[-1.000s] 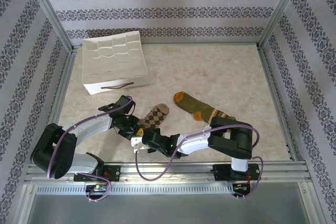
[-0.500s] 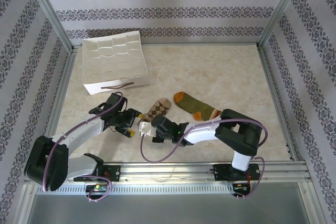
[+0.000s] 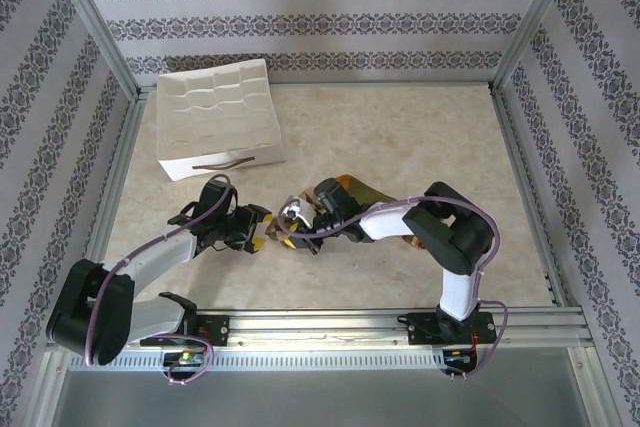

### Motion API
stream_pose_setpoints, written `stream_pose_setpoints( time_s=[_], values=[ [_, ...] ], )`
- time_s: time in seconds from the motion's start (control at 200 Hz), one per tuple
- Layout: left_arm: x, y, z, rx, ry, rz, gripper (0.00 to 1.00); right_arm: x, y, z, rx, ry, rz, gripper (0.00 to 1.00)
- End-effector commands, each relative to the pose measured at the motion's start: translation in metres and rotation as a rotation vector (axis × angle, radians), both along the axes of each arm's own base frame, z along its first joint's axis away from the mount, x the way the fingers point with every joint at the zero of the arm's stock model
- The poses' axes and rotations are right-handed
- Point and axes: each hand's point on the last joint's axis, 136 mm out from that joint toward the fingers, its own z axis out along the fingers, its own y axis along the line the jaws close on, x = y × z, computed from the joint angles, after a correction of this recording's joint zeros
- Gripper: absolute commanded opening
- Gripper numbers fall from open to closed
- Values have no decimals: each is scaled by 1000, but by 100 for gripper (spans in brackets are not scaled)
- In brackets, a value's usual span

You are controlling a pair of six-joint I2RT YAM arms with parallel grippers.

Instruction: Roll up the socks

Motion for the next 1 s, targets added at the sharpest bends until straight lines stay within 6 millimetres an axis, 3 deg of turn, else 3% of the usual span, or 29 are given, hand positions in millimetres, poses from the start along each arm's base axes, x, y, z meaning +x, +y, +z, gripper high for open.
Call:
stream_pose_setpoints(
  time_s=[0.0,0.215,0.44,0.535,0.645,0.694,0.794,0.859,0.994],
  values=[
    [2,-16,-2,-30,-45,-62,58,-28,-30,-48,-138,332,-51,0],
    [-3,-22,-16,-5,-10,-82,55,-13,-33,-49,-123,447,-103,0],
    [11,-32,-28,26,-16,-110,52,-12,-32,-53,-133,509,-98,0],
    [6,-32,-44,65,39,-134,38,-12,-32,-55,-146,513,-93,0],
    [-21,-19,-64,130,170,-130,1,-7,-32,-50,-150,465,-82,0],
    [-32,-13,-66,151,208,-131,0,-3,-31,-43,-142,400,-76,3],
    [-49,1,-61,211,272,-123,0,7,-28,-9,-80,181,-78,24],
    [-56,8,-54,238,294,-108,0,12,-29,21,-47,-68,-98,38],
    [-61,10,-47,246,330,-92,0,-2,-30,50,-87,-489,-98,53]
  ],
)
